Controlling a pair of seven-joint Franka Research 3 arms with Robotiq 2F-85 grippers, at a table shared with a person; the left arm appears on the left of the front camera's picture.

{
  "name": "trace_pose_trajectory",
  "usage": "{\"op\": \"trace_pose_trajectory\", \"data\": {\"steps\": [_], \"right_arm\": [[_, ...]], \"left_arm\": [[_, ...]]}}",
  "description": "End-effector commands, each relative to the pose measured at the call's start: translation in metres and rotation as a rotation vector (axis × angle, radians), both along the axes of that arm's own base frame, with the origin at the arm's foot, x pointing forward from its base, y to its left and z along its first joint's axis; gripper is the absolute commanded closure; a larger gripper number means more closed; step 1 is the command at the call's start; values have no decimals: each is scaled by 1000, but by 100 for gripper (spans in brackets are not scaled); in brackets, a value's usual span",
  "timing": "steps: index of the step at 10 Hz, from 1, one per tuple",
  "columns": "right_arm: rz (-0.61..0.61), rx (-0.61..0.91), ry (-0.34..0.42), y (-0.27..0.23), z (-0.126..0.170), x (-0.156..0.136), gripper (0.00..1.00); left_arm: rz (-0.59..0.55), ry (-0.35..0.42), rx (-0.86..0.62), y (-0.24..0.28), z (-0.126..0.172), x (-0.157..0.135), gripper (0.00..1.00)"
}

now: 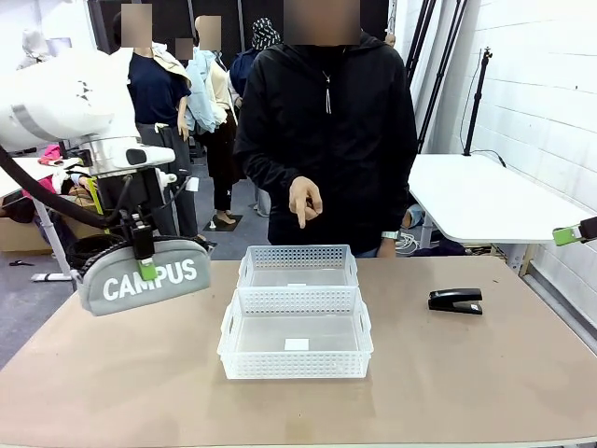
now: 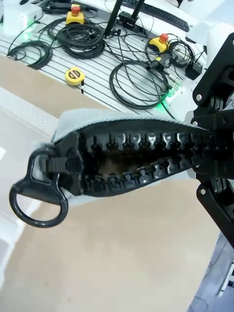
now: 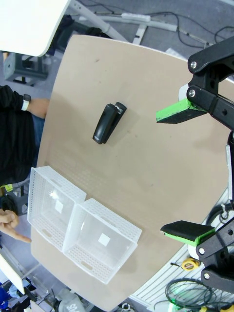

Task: Distribute items into two baskets.
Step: Move the picked Pencil pouch towards the Organizing basket indicated by the person, stopping as directed.

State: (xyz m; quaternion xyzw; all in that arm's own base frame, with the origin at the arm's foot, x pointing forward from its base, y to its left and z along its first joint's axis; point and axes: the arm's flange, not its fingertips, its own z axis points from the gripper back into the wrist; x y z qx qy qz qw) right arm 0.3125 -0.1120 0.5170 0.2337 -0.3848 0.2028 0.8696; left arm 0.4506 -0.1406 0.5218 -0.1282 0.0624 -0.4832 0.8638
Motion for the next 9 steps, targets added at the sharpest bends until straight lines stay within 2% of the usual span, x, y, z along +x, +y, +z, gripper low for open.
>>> {"op": "trace_pose_trajectory", "data": {"steps": [1,5,9], "right_arm": [[3,18,7,1,0,1,0],[3,18,7,1,0,1,0],[3,18,7,1,0,1,0]], "left_arm": [[-79,18,-47,-9,1,1,85],[-182,-30,-110,-53,-6,-9,85],[-201,-63,-87,-96,-23,-5,85]]}}
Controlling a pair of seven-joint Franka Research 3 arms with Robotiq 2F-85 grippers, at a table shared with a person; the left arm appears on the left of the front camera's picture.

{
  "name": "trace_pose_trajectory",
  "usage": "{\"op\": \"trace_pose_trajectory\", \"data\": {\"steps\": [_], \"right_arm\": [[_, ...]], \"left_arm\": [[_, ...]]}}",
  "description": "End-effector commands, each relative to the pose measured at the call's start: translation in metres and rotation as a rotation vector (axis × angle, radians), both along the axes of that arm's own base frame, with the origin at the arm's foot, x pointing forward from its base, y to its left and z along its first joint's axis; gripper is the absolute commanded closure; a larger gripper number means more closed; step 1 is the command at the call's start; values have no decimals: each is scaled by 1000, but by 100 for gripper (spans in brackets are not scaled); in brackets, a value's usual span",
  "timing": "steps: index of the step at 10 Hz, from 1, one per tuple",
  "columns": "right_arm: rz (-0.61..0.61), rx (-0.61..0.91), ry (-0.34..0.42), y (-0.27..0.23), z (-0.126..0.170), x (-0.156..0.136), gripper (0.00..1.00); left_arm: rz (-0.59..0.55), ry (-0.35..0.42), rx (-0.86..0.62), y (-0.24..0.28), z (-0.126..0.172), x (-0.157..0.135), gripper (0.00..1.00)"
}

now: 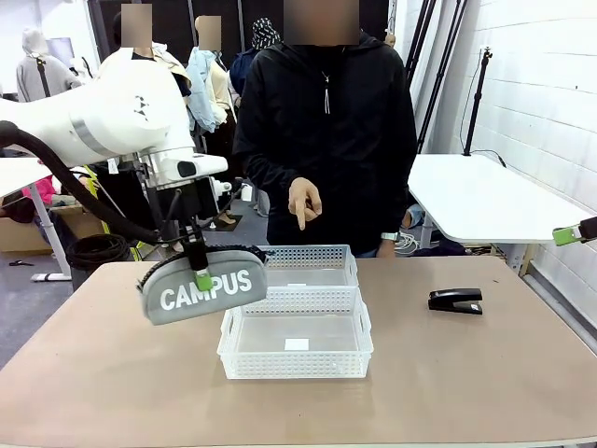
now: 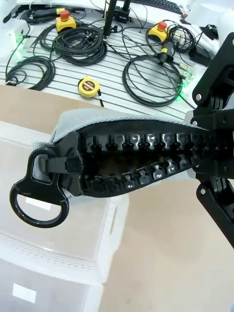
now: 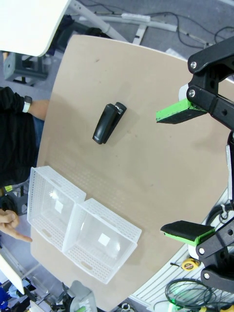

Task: Distribute items into two baskets.
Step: Move the picked Pencil pouch towards the Organizing basket indicated by the person, stopping as directed.

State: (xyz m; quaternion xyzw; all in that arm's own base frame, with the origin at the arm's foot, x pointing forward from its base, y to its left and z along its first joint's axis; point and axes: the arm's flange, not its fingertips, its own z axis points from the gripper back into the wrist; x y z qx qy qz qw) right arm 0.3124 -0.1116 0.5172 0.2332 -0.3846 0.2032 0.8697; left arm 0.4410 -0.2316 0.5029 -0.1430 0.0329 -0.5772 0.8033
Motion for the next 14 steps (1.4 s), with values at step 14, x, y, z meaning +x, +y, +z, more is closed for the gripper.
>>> {"op": "trace_pose_trajectory", "data": {"steps": [14], "right_arm": [[3,20,7,1,0,1,0]], "left_arm": [[-1,-37,75,-26,-10,-14,85]]}}
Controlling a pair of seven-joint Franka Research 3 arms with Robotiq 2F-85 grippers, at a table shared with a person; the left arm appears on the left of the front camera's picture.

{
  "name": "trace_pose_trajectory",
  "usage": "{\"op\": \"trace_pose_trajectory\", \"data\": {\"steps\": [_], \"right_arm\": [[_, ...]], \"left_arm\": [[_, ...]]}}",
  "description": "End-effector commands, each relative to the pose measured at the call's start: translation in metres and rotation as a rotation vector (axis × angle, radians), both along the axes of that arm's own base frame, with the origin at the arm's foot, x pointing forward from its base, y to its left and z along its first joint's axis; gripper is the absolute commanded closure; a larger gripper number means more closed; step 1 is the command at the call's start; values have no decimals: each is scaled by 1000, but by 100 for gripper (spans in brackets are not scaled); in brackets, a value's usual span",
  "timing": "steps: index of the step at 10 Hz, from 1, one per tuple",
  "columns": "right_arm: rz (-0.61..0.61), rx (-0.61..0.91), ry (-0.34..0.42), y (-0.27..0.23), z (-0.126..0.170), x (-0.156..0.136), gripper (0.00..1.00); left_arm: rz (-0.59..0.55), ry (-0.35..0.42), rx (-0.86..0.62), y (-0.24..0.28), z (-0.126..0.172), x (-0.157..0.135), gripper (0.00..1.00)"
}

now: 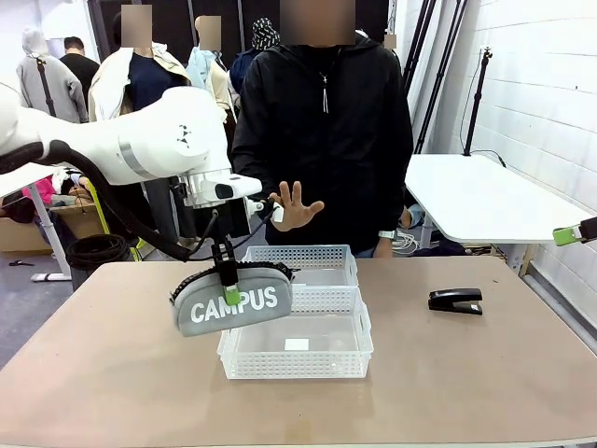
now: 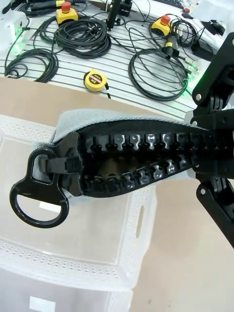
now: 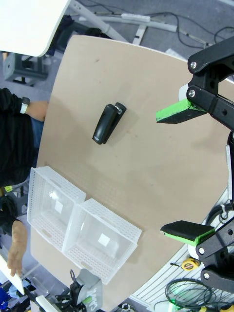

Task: Distribute items into two baskets.
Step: Move the picked Pencil pouch towards the Organizing basket indicated by the person, stopping as directed.

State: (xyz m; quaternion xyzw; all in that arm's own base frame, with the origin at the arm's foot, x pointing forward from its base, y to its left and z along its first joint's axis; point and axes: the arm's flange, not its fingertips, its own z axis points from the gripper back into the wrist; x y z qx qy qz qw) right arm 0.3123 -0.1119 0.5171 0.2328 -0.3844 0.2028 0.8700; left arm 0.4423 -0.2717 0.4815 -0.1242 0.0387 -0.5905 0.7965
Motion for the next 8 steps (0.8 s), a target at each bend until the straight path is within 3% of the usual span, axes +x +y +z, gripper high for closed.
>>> {"op": "trace_pose_trajectory", "data": {"steps": [1,4,8], "right_arm": [[4,20,6,1,0,1,0],[4,20,6,1,0,1,0],[4,20,6,1,0,1,0]], "left_arm": [[40,-17,24,27,20,-30,85],[30,-20,14,36,21,-50,85],[33,-22,24,36,25,-49,85]]}}
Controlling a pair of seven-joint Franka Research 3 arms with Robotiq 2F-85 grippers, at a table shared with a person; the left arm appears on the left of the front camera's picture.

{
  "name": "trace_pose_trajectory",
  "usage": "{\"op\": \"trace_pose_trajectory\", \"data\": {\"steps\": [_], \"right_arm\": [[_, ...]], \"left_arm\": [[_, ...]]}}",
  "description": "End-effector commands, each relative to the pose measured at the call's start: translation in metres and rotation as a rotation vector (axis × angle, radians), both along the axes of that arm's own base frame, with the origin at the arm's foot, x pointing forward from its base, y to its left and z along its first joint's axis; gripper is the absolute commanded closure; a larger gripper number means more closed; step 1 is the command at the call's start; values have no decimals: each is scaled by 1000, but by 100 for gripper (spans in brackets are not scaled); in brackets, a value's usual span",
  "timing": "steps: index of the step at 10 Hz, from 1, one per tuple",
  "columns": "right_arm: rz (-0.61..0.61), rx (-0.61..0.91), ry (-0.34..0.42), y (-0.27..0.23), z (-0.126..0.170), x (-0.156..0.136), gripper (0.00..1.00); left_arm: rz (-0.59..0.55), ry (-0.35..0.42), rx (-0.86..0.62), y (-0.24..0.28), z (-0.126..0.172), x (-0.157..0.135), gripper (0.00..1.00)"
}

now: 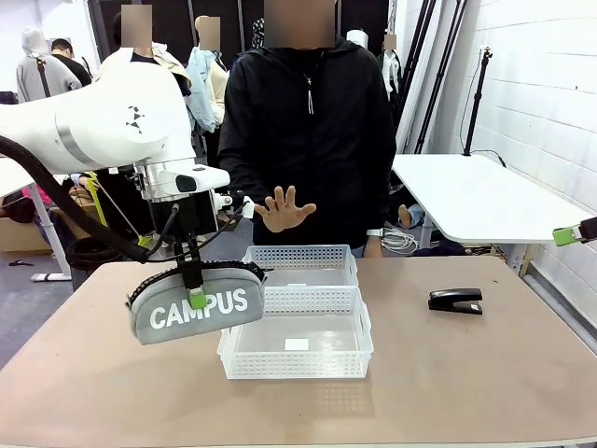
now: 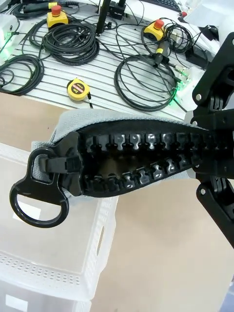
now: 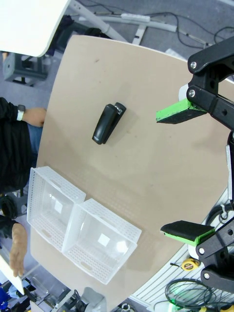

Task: Distribute items into two baskets.
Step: Move the picked Pencil pouch towards the Organizing basket indicated by the person, stopping as directed.

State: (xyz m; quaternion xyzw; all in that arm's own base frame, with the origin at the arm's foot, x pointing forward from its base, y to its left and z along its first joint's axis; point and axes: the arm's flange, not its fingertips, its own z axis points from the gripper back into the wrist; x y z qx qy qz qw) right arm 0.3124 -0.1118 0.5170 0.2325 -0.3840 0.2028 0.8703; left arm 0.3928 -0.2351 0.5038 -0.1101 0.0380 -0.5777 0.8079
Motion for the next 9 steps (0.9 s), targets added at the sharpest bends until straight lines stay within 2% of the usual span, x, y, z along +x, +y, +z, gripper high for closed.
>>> {"op": "trace_pose_trajectory", "data": {"steps": [1,9], "right_arm": [[4,21,6,1,0,1,0],[4,21,6,1,0,1,0]], "left_arm": [[0,-6,-1,-1,3,1,85],[0,-6,-1,-1,3,1,85]]}}
